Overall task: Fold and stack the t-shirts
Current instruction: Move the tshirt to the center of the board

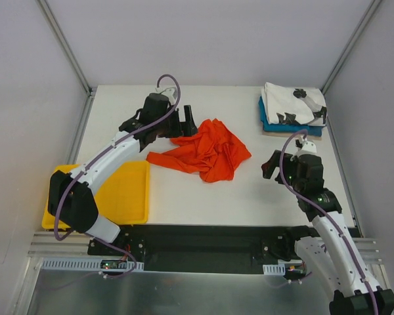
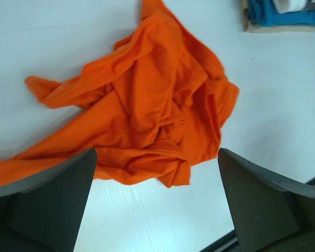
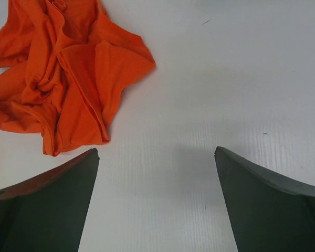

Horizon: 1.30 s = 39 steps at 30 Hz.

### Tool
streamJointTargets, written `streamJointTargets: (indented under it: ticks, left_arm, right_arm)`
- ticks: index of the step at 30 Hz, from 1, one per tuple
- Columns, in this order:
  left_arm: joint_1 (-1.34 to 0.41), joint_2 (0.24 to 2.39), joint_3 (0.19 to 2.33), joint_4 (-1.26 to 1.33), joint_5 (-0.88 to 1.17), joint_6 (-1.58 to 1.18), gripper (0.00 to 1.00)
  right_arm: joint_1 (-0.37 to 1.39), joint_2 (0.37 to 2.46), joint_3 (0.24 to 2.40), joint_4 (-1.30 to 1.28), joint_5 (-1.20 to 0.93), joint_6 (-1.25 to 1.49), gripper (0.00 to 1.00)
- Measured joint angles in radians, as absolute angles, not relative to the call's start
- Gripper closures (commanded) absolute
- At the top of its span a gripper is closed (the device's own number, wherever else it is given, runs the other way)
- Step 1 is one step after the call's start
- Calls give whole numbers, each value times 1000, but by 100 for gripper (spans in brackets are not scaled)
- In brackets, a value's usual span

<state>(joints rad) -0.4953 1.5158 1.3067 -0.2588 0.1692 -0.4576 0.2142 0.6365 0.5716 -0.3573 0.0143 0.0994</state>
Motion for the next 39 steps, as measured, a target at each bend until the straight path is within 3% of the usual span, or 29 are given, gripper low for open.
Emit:
streamJointTargets:
  ticks: [6,13,24,27,28,30,31,34,36,39]
  left_arm:
    - [-481,1431,1143,-298,2,-459,1]
    - [-403,1415,1046,-331,-35,-491,1]
    - [-398,1418,1043,-334,-35,-509,1]
    - [-397,1419,1032,-331,-35,-510,1]
    - [-397,1420,1029,-331,-35,-510,1]
    - [-397,1420,1022,-331,-35,-510,1]
    - [-397,1420,1019,-331,-35,-510,1]
    - [-392,1423,1016,-331,-35,-510,1]
    - [-391,1427,1016,-330,-35,-510,1]
    - [-390,1435,1016,-329,-35,-510,1]
  right_arm:
    - [215,736,572,-337,-58,93,3]
    - [318,939,604,-278,-79,93,1]
    - [518,1576,1108,-282,83,80,22]
    - [541,1690,1203,-303,112,74,35]
    - [543,1722,1227,-311,122,73,46]
    - [543,1778,1271,-334,148,69,56]
    - [543,1803,1289,-346,162,72,69]
    - [543,1857,1324,-371,186,76,92]
    - [545,1866,1330,-376,192,78,99]
    - [554,1859,1332,-379,217,74,99]
